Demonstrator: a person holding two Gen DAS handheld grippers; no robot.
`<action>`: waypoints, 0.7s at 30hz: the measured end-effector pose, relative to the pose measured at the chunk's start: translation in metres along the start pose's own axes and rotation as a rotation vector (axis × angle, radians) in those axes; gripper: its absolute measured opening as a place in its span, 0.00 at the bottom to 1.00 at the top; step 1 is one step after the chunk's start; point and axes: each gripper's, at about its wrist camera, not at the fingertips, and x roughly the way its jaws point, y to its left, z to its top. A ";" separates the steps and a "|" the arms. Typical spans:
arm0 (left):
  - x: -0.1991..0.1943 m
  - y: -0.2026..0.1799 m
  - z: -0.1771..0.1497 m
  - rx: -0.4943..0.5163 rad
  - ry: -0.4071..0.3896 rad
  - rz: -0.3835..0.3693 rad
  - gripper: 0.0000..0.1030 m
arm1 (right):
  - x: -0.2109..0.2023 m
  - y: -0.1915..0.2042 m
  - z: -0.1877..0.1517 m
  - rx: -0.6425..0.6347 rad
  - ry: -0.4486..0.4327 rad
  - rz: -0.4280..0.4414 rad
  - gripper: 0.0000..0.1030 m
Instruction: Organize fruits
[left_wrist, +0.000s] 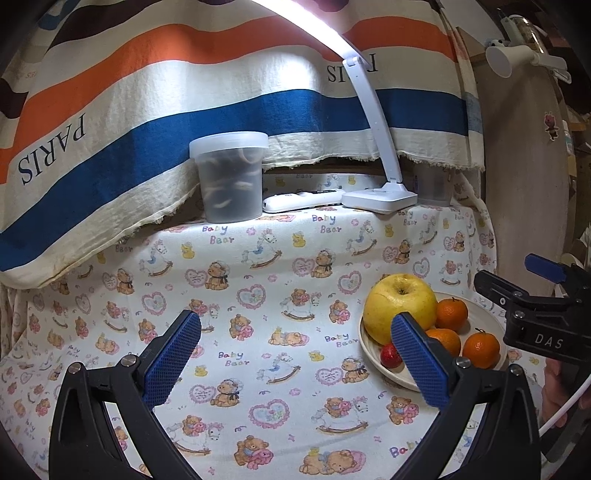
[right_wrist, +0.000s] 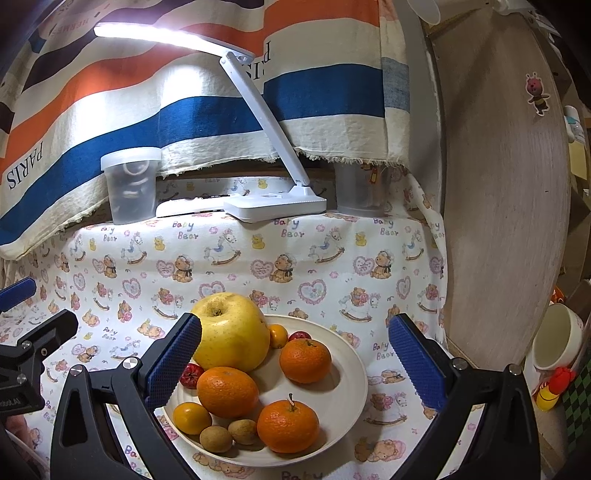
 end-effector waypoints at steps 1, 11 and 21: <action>0.000 0.000 0.000 -0.002 0.002 0.001 0.99 | 0.000 0.000 0.000 -0.002 0.000 0.002 0.99; 0.001 -0.001 0.000 0.003 0.003 0.002 0.99 | 0.002 0.001 0.000 -0.007 0.004 0.004 0.99; 0.001 -0.003 0.000 0.020 0.001 -0.003 0.99 | 0.003 0.002 0.000 -0.009 0.008 0.005 0.99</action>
